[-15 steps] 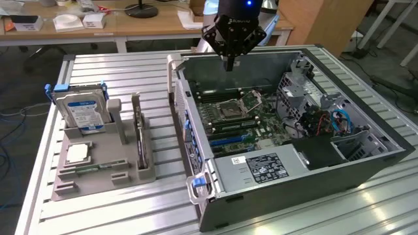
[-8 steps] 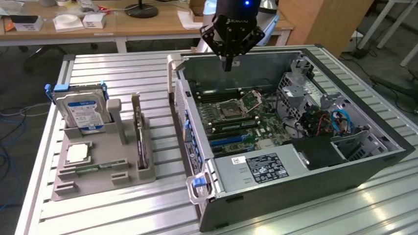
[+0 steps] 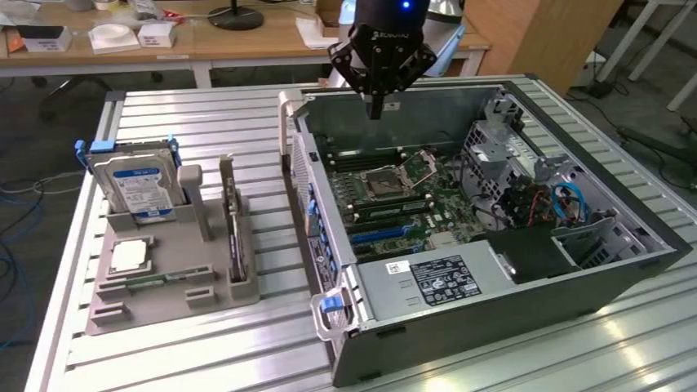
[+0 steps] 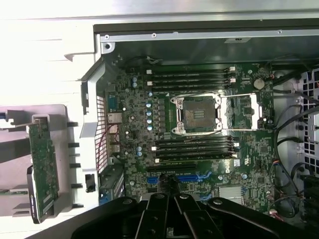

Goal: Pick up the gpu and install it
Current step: 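Reach for the gpu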

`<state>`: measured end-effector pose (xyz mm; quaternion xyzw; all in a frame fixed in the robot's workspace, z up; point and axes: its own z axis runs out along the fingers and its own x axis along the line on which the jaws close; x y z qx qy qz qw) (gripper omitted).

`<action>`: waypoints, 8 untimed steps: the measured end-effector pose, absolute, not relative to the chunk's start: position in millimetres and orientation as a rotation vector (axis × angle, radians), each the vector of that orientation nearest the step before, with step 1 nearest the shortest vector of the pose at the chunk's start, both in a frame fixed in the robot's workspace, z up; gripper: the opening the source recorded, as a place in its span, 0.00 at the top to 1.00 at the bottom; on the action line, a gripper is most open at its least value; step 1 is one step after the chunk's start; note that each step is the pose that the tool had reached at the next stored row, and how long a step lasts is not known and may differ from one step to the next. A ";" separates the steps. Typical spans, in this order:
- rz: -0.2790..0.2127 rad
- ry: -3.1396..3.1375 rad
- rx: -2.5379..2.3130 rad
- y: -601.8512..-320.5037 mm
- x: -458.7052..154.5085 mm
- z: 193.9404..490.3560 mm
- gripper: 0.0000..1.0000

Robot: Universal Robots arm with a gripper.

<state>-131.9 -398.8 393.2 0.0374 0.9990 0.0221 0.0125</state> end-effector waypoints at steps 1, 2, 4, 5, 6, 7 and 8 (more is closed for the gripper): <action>0.069 3.114 0.117 -398.8 -132.6 393.2 0.90; 0.069 3.114 0.116 -398.9 -133.5 393.2 0.90; 0.069 3.114 0.117 -398.9 -135.5 393.2 0.90; 0.069 3.114 0.117 -398.9 -136.7 393.1 0.90; 0.069 3.114 0.117 -398.9 -137.9 393.1 0.90; 0.069 3.114 0.117 -398.9 -139.2 393.2 0.90; 0.069 3.114 0.117 -398.9 -140.4 393.2 0.90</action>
